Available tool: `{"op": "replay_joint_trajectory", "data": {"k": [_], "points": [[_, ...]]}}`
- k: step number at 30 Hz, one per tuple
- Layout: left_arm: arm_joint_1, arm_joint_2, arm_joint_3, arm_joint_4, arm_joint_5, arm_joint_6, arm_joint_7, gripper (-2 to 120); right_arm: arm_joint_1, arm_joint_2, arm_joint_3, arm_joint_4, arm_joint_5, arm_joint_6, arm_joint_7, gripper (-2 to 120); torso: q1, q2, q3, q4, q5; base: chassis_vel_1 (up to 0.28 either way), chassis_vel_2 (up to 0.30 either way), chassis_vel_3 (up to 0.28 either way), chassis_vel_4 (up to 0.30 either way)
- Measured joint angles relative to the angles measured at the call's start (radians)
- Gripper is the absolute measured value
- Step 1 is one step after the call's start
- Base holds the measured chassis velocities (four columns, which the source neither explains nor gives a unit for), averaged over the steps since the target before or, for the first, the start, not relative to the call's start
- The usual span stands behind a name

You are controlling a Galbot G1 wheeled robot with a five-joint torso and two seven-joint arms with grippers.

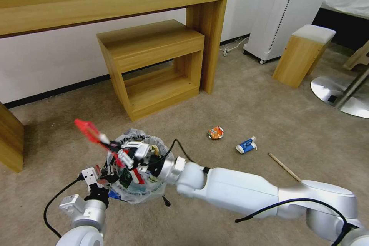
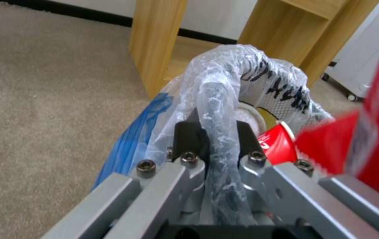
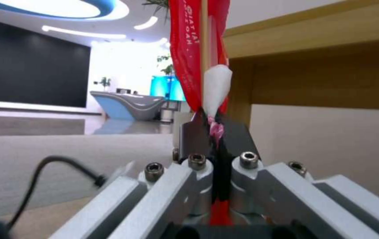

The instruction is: Pick up the trash bin and place the garbage on the floor into it.

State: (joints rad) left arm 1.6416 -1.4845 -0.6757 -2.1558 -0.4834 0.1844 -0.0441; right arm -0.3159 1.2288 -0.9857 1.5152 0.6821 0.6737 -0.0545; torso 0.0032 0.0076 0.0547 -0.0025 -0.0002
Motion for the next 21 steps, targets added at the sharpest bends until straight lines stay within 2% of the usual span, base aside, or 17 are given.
{"op": "replay_joint_trajectory", "data": {"k": [10,21], "points": [[-0.004,-0.001,-0.003,-0.004,-0.006,0.0,-0.004,3,-0.049,-0.061,-0.017,0.021,-0.008,0.004,-0.014,0,0.0,0.0,0.0,-0.0001,0.0002,0.0,0.0,0.0,0.0],[0.002,-0.004,-0.003,-0.013,-0.014,0.0,-0.005,3,-0.081,-0.089,-0.003,0.008,-0.046,0.014,-0.02,0,0.0,0.0,0.0,0.0,0.0002,0.0,0.0,0.0,0.0]]}}
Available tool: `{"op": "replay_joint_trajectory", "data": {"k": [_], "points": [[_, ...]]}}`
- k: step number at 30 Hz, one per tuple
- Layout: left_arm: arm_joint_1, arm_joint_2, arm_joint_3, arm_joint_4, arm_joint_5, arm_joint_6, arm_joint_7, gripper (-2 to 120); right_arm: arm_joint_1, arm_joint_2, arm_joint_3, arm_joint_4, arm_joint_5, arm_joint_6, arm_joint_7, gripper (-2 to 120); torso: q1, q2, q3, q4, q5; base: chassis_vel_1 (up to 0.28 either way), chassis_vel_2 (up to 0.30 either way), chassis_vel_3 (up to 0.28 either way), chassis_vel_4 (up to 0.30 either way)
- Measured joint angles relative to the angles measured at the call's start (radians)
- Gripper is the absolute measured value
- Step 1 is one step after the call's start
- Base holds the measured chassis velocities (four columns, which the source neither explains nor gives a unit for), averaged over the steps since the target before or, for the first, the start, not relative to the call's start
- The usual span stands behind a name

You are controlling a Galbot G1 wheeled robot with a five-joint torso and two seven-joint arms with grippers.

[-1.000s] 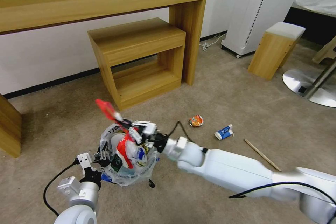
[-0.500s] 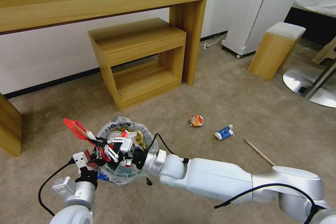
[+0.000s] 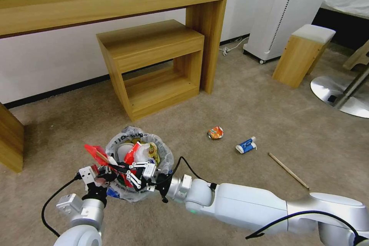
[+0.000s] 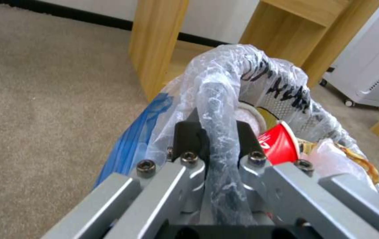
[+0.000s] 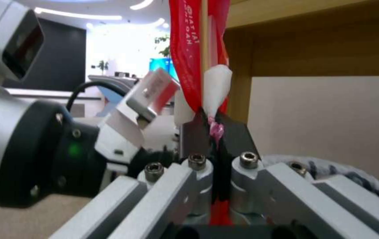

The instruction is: Pick up the trash bin and place the garbage on the floor into it.

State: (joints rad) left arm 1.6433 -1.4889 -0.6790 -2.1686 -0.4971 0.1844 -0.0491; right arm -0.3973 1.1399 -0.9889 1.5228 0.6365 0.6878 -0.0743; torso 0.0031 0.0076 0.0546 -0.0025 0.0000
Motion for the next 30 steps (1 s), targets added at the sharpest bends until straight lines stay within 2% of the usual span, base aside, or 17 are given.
{"op": "replay_joint_trajectory", "data": {"k": [7,10,12,14,15,18,19,21,23,25,26,28,30], "points": [[0.004,-0.001,-0.001,-0.011,-0.002,0.0,-0.001,3,-0.005,-0.028,0.016,-0.004,-0.023,-0.002,0.002,2,0.0,0.0,0.0,0.0002,0.0,0.0,0.0,0.0,0.0],[0.001,-0.003,0.0,-0.012,-0.003,0.002,-0.002,3,-0.005,-0.051,0.03,0.007,-0.025,-0.006,0.001,17,0.0,0.0,0.0,-0.0001,0.0,0.0,0.0,0.0,0.0],[0.0,-0.004,0.0,-0.012,-0.003,0.002,-0.002,3,-0.006,-0.054,0.032,0.009,-0.026,-0.006,0.001,20,0.0,0.0,0.0,-0.0001,0.0,0.0,0.0,0.0,0.0],[-0.002,-0.007,0.002,-0.007,-0.001,0.002,-0.002,3,-0.007,-0.062,0.04,0.021,-0.026,-0.006,0.001,33,0.0,0.0,0.0,0.0,0.0,0.0,0.0,0.0,0.0],[-0.002,-0.007,0.002,-0.007,-0.001,0.002,-0.002,3,-0.007,-0.062,0.04,0.021,-0.026,-0.006,0.001,33,0.0,0.0,0.0,0.0,0.0,0.0,0.0,0.0,0.0],[-0.002,-0.008,0.003,-0.005,0.0,0.003,-0.002,3,-0.007,-0.067,0.044,0.025,-0.026,-0.007,0.0,46,0.0,0.0,0.0,0.0,0.0,0.0,0.0,0.0,0.0],[-0.002,-0.008,0.003,-0.005,0.0,0.003,-0.002,3,-0.007,-0.067,0.044,0.025,-0.026,-0.007,0.0,46,0.0,0.0,0.0,0.0,0.0,0.0,0.0,0.0,0.0],[-0.002,-0.008,0.003,-0.005,0.0,0.003,-0.002,3,-0.008,-0.067,0.05,0.022,-0.029,-0.007,-0.005,57,0.0,0.0,0.0,0.0001,-0.0001,0.0,0.0,0.0,0.0],[-0.002,-0.008,0.002,-0.006,0.0,0.003,-0.002,3,-0.008,-0.067,0.051,0.022,-0.029,-0.007,-0.005,59,0.0,0.0,0.0,0.0,-0.0001,0.0,0.0,0.0,0.0],[-0.002,-0.007,-0.001,-0.006,0.0,0.003,-0.002,3,-0.01,-0.066,0.053,0.022,-0.032,-0.007,-0.005,70,0.0,0.0,0.0,0.0,0.0,0.0,0.0,0.0,0.0],[-0.002,-0.007,-0.001,-0.006,0.0,0.003,-0.002,3,-0.01,-0.066,0.053,0.022,-0.032,-0.007,-0.005,70,0.0,0.0,0.0,0.0,0.0,0.0,0.0,0.0,0.0],[-0.003,-0.006,-0.002,-0.006,-0.003,0.004,-0.004,3,-0.011,-0.067,0.058,0.022,-0.034,-0.007,-0.005,84,0.0,0.0,0.0,0.0001,0.0,0.0,0.0,0.0,0.0],[-0.004,-0.005,-0.003,-0.006,-0.004,0.004,-0.004,3,-0.012,-0.068,0.059,0.023,-0.034,-0.007,-0.005,86,0.0,0.0,0.0,0.0,0.0,0.0,0.0,0.0,0.0]]}}
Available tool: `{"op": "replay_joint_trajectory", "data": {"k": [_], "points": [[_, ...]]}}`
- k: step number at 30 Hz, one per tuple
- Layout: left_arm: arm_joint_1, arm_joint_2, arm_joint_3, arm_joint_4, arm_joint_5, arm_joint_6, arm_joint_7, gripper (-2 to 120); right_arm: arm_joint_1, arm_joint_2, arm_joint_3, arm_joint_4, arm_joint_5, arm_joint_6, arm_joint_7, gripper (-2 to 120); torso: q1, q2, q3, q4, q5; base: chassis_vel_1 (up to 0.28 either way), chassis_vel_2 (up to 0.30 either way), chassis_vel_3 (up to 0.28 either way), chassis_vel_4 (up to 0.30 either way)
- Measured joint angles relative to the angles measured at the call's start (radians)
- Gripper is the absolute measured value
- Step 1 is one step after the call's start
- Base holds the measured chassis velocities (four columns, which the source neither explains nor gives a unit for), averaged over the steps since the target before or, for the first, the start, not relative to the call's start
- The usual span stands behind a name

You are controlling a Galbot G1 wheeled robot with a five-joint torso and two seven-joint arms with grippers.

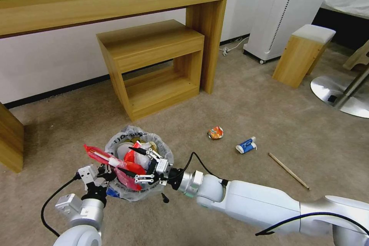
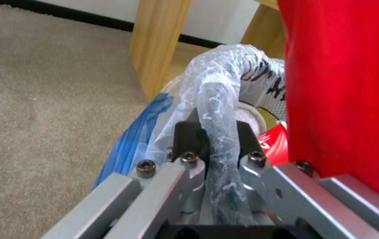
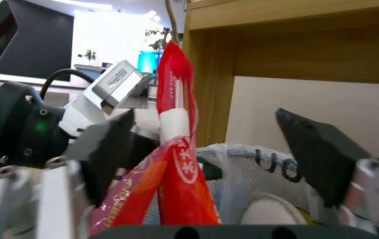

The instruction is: Pick up the trash bin and place the garbage on the floor into it.

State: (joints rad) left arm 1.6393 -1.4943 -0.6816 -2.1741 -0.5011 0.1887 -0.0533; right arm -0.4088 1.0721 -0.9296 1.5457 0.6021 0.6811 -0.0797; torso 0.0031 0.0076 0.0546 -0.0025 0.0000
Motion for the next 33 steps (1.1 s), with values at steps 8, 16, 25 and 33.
{"op": "replay_joint_trajectory", "data": {"k": [8,16,25,33], "points": [[-0.011,0.015,-0.017,0.025,-0.009,0.012,-0.01,3,-0.01,-0.02,0.028,0.017,0.0,0.0,0.0,100,0.0,0.0,0.0,0.0,0.0,0.0,0.0,0.0,0.0],[-0.005,0.047,-0.026,0.055,-0.018,0.029,-0.019,3,-0.033,-0.05,0.082,0.037,0.008,-0.005,0.006,100,0.0,0.0,0.0,0.0001,0.0,0.0,0.0,0.0,0.0],[-0.009,0.064,-0.015,0.072,-0.031,0.044,-0.023,3,-0.069,-0.091,0.159,0.049,0.009,-0.006,0.007,100,0.0,0.0,0.0,-0.0001,0.0,0.0,0.0,0.0,0.0],[-0.013,0.079,-0.008,0.08,-0.054,0.056,-0.042,3,-0.082,-0.105,0.205,0.055,0.014,-0.008,0.009,100,0.0,0.0,0.0,0.0001,0.0002,0.0,0.0,0.0,0.0]]}}
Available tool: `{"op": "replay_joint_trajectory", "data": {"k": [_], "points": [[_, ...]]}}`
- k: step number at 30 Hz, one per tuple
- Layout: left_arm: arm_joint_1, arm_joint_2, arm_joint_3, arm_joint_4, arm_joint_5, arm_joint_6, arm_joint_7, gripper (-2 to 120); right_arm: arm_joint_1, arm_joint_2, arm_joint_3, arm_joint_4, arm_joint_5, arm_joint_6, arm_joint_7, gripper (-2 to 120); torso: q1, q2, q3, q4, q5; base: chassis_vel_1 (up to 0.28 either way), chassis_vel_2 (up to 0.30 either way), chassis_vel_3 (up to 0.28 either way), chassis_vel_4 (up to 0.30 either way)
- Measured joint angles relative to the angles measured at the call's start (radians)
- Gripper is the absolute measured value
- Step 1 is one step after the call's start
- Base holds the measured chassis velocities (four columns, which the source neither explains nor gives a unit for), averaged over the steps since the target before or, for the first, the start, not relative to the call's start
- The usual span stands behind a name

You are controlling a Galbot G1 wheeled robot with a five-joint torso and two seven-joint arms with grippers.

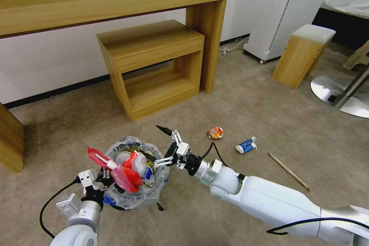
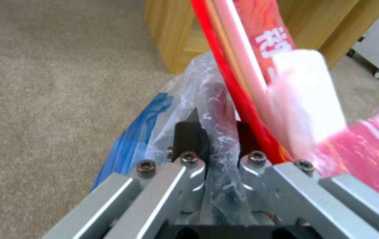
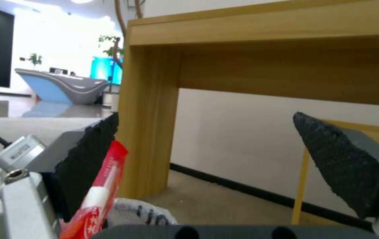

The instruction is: Pick up the trash bin and place the garbage on the floor into it.

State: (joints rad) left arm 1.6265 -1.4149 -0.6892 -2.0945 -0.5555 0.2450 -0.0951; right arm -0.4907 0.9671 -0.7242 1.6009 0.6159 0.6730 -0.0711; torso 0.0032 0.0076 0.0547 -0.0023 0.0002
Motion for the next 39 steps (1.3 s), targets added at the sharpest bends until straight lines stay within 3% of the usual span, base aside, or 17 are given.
{"op": "replay_joint_trajectory", "data": {"k": [12,19,30,34,39], "points": [[-0.027,0.006,-0.01,0.004,-0.037,0.001,-0.015,3,0.002,-0.002,0.002,0.0,0.003,0.0,0.001,100,0.0,0.0,0.0,-0.0001,-0.0002,0.0,0.0,0.0,0.0],[-0.039,0.038,-0.033,0.018,-0.079,0.004,-0.031,3,-0.007,-0.028,0.052,0.034,0.061,-0.056,0.073,100,0.0,0.0,0.0,0.0,-0.0001,0.0,0.0,0.0,0.0],[-0.041,0.026,-0.013,0.031,-0.055,-0.004,-0.013,3,-0.179,-0.139,0.315,0.053,0.133,-0.198,0.344,100,0.0,0.0,0.0,-0.0001,0.0002,0.0,0.0,0.0,0.0],[-0.039,0.023,-0.01,0.026,-0.042,-0.008,-0.004,3,-0.289,-0.18,0.443,0.04,0.07,-0.216,0.382,100,0.0,0.0,0.0,-0.0003,0.0001,0.0,0.0,0.0,0.0],[-0.033,0.022,-0.006,0.015,-0.033,-0.012,0.003,3,-0.367,-0.199,0.526,0.031,0.018,-0.2,0.407,100,0.0,0.0,0.0,-0.0003,0.0002,0.0,0.0,0.0,0.0]]}}
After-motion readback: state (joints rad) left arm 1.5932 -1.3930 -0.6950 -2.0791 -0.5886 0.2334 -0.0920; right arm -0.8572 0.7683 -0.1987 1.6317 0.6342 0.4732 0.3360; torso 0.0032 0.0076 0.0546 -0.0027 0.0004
